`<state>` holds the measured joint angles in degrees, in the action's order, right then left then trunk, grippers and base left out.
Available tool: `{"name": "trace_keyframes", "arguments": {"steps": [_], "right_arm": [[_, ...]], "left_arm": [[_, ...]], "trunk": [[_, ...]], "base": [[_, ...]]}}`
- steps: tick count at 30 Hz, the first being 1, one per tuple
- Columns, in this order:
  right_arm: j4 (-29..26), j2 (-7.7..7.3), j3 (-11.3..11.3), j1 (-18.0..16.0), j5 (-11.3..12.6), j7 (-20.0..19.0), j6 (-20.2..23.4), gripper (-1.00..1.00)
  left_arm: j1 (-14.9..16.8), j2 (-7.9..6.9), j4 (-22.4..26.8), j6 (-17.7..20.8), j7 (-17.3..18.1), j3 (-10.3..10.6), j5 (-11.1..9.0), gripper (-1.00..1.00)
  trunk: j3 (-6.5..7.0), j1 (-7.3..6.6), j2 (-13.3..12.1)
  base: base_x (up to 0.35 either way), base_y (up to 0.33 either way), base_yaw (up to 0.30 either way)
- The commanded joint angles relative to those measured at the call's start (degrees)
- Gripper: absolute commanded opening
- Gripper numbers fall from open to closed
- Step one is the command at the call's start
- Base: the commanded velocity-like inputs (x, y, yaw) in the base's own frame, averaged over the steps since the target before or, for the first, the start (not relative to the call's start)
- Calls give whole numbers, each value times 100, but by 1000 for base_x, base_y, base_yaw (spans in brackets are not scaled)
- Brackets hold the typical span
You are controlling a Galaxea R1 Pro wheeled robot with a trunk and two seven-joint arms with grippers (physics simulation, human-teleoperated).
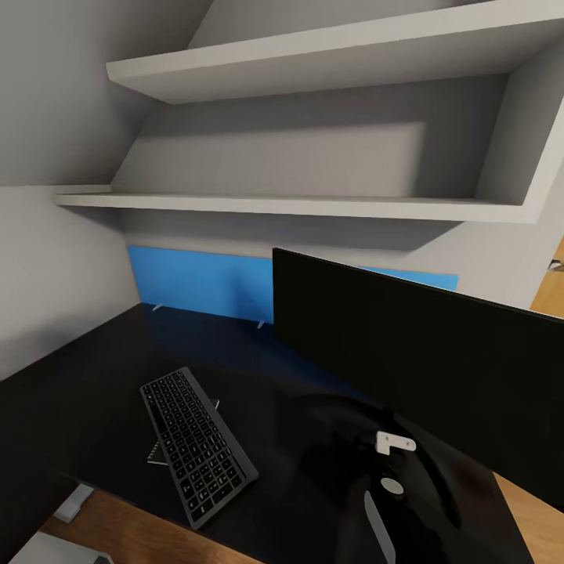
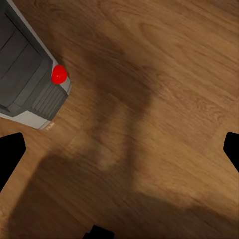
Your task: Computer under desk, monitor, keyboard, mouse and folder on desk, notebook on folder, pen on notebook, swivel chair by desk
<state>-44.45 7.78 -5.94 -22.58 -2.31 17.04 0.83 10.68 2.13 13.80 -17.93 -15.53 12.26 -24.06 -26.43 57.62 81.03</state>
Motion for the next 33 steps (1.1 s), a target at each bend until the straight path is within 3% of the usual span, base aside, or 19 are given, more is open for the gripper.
{"name": "trace_keyframes", "arguments": {"steps": [1, 33], "right_arm": [[258, 4, -21, -1, -17, 18, 46, -100], [253, 4, 11, -1, -7, 10, 40, -100]], "left_arm": [[4, -2, 0, -17, -38, 49, -32, 100], [4, -2, 0, -17, -38, 49, -29, 100]], "trunk": [[-7, 0, 3], [-7, 0, 3]], "base": [[0, 0, 0], [-27, 0, 0]]}}
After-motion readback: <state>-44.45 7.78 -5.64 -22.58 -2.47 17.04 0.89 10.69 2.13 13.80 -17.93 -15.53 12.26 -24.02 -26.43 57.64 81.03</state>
